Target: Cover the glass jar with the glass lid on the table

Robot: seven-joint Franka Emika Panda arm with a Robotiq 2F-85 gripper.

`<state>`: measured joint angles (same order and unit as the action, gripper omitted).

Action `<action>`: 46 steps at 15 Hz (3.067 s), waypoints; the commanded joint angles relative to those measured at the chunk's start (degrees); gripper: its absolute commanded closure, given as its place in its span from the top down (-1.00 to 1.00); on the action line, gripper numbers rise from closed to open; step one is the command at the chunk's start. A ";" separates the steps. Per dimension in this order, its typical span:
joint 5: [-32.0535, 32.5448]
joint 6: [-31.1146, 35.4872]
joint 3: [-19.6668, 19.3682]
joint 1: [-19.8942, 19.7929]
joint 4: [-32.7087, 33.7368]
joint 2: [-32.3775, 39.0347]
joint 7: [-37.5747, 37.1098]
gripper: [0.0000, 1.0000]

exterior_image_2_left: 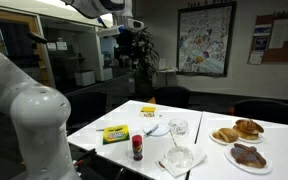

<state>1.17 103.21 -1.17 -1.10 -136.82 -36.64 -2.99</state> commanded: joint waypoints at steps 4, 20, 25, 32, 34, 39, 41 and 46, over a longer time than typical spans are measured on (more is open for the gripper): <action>-0.15 -0.08 0.23 -0.31 0.09 0.04 0.17 1.00; 8.89 19.62 -16.60 -4.09 -14.77 -3.72 26.99 1.00; 8.62 25.30 -27.09 -6.62 -16.69 -0.79 39.95 1.00; 6.12 32.97 -35.80 -5.82 -13.33 14.98 50.97 1.00; 6.19 34.97 -39.43 -1.98 -11.51 21.06 50.64 1.00; -2.72 34.52 -42.37 -0.19 -3.18 35.91 59.75 1.00; -7.83 33.43 -39.70 -2.11 -0.18 39.67 64.69 1.00; -8.31 33.20 -28.65 -9.13 2.27 43.35 69.25 1.00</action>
<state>-7.99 137.68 -36.12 -5.52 -136.41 4.66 63.53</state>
